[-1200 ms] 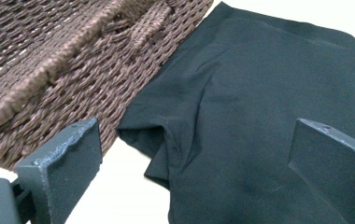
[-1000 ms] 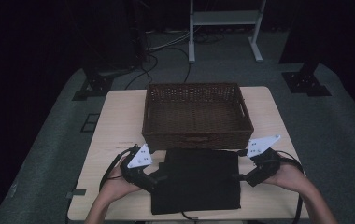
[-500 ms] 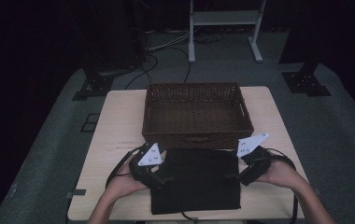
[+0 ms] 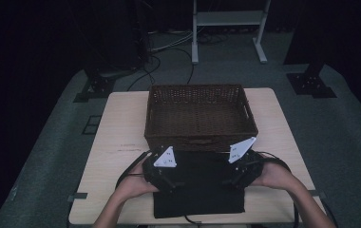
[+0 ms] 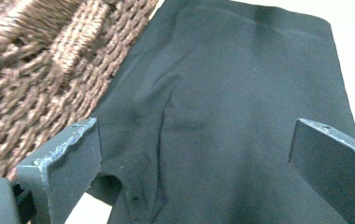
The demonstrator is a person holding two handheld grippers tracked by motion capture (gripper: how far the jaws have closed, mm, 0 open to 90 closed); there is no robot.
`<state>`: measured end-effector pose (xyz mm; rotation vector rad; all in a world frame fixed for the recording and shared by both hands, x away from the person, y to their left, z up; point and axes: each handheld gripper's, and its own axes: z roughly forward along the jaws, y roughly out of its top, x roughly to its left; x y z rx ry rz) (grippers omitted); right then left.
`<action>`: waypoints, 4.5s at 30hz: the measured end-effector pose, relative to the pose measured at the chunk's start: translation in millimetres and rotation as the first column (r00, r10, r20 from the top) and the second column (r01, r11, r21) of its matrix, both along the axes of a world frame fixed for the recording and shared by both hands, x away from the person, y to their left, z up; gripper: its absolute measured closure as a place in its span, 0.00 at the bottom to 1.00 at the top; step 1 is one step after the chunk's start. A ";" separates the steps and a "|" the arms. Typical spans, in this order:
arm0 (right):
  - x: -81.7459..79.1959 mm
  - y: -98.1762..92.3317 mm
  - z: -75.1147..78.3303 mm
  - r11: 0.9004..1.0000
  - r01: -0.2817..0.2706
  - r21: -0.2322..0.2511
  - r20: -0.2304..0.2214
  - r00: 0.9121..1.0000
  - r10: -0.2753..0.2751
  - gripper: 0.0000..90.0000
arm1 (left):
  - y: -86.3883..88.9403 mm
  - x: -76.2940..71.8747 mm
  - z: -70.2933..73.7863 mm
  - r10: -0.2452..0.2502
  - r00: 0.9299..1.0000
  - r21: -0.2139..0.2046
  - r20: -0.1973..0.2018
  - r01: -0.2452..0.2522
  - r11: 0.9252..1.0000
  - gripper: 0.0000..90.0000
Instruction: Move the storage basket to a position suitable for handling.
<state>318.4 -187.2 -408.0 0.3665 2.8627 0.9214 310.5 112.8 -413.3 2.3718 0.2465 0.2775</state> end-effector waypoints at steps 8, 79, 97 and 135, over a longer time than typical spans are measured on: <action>3.8 16.4 -14.3 0.997 -0.035 -0.074 -0.011 0.999 0.034 0.17 | -14.1 6.7 -13.4 -0.019 0.999 0.047 -0.046 0.021 0.999 0.02; 33.2 42.5 -48.8 0.975 -0.040 -0.217 -0.170 0.985 0.003 0.75 | -52.6 53.9 -47.2 -0.052 0.922 0.173 -0.383 0.127 0.977 0.70; 7.4 27.9 -31.1 0.992 -0.028 -0.124 -0.072 0.997 0.019 0.80 | -42.6 29.3 -31.2 -0.080 0.963 0.113 -0.259 0.113 0.987 0.79; -0.4 13.2 55.0 0.998 -0.059 -0.026 0.031 0.998 0.060 0.80 | -42.0 20.2 61.6 -0.088 0.990 0.108 -0.113 0.100 0.989 0.80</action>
